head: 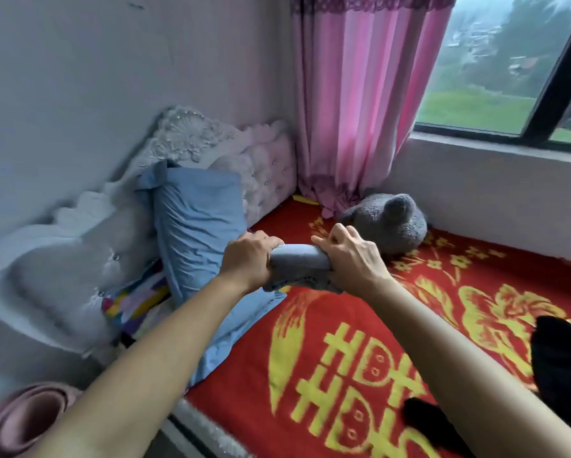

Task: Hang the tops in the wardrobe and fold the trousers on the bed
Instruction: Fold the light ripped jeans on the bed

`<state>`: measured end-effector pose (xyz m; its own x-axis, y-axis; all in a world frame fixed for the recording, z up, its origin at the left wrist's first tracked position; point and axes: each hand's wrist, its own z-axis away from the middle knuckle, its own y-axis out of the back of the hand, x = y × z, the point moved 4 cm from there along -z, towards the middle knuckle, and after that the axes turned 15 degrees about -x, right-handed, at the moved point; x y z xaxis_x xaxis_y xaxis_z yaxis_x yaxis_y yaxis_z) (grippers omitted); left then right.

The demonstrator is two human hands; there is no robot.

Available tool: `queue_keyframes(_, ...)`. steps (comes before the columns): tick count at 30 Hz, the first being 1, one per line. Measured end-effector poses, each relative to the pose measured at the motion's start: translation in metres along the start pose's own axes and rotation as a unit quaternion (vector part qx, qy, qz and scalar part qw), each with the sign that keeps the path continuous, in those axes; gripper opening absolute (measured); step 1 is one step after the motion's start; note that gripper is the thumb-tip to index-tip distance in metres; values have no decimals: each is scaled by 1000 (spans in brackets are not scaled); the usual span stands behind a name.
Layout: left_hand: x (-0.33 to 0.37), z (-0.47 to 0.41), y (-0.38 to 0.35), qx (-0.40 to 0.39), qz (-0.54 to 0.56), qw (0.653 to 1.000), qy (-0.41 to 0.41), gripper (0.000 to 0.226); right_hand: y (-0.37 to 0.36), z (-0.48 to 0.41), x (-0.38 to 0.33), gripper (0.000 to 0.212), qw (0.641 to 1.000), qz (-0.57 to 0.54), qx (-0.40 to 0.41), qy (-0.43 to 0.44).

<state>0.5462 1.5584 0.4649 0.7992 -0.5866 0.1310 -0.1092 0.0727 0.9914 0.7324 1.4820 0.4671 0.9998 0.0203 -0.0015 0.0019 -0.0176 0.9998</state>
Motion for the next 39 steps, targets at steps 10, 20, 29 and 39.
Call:
queue_keyframes(10,-51,219,7,-6,-32,978,208,57,-18,63,-157,71,974,-51,-37,218)
queue_keyframes(20,-107,475,60,59,-17,938,341,58,37,174,-367,62,934,-46,11,354)
queue_keyframes(29,-136,795,115,104,-46,896,430,50,90,353,-611,64,884,-26,71,462)
queue_keyframes(39,-169,988,169,124,-43,859,494,32,144,444,-783,58,826,-31,103,553)
